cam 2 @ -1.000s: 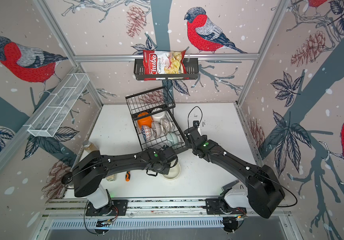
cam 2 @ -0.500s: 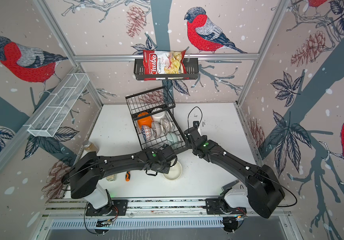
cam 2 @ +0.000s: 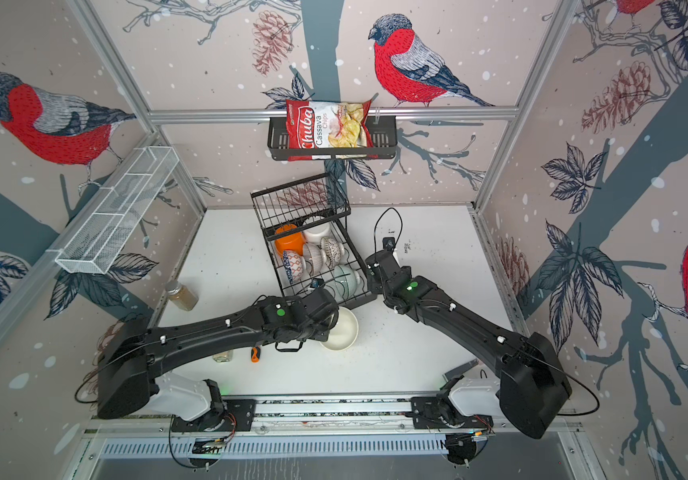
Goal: Load the bowls into the dish rack
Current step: 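Lower the left gripper onto the cream bowl's rim and grasp it, then lift the cream bowl toward the rack while the right gripper reaches toward it, then grasp the cream bowl's rim with the right gripper beside the left gripper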
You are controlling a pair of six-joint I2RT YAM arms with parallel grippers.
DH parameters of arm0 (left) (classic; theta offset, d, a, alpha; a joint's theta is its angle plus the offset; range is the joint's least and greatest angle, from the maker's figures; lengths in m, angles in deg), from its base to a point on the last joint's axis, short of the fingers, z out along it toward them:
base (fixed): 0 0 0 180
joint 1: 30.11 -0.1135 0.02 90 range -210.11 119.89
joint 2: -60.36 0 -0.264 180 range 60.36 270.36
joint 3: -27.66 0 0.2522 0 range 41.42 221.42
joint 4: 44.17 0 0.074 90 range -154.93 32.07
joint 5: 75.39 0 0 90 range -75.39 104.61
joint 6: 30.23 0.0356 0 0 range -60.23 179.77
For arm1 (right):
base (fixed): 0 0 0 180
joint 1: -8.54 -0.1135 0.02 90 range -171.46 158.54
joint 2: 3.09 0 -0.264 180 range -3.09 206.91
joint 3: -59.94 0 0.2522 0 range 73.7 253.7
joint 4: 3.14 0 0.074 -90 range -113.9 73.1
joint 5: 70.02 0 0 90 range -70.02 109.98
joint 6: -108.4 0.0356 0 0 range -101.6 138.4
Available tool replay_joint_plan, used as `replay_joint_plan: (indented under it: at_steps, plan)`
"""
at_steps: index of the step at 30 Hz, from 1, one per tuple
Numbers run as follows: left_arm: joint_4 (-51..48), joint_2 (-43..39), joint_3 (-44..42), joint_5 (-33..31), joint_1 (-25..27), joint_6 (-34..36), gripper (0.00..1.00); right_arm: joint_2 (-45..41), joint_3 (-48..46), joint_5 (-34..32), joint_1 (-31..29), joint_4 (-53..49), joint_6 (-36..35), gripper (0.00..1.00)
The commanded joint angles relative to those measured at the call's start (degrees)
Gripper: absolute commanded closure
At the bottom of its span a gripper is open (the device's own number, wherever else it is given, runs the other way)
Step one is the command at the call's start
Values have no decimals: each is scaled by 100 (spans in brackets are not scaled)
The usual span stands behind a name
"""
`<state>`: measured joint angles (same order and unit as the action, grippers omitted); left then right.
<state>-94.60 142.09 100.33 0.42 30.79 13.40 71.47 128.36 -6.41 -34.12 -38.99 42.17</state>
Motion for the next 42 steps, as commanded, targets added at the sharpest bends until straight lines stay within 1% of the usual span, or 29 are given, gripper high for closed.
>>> replay_joint_plan:
  at_steps: [1, 4, 6, 9, 11, 14, 20, 21, 23, 29, 33, 42]
  plan:
    - [5, -298, -83, -418, -127, -216, 100, -73, 253, 122, -148, -244, -128, 24]
    - [-6, -639, -271, -559, -331, -283, 100, -119, 514, 439, -267, -421, -179, 27]
    - [43, -876, -455, -656, -451, -299, 100, -146, 681, 652, -367, -521, -236, 28]
    - [129, -1202, -691, -985, -549, -320, 100, -197, 863, 1110, -533, -562, -351, 29]
    - [176, -1376, -781, -990, -669, -303, 100, -204, 953, 1413, -655, -566, -382, 32]
    - [246, -1512, -846, -1051, -788, -242, 100, -134, 1093, 1664, -811, -628, -326, 36]
    - [556, -1570, -862, -1011, -965, -2, 100, 180, 1297, 1728, -1197, -644, -194, 43]
    - [601, -1581, -856, -1006, -989, 33, 100, 232, 1323, 1734, -1245, -632, -174, 44]
    - [687, -1593, -872, -982, -1066, 116, 100, 355, 1390, 1735, -1355, -613, -152, 51]
    - [999, -1677, -944, -810, -1342, 327, 100, 763, 1663, 1818, -1564, -593, -111, 54]
    - [1117, -1678, -959, -773, -1419, 374, 100, 1075, 1882, 1751, -1620, -684, -44, 56]
    - [1353, -1696, -1091, -705, -1493, 408, 100, 1618, 2119, 1460, -1631, -706, 179, 68]
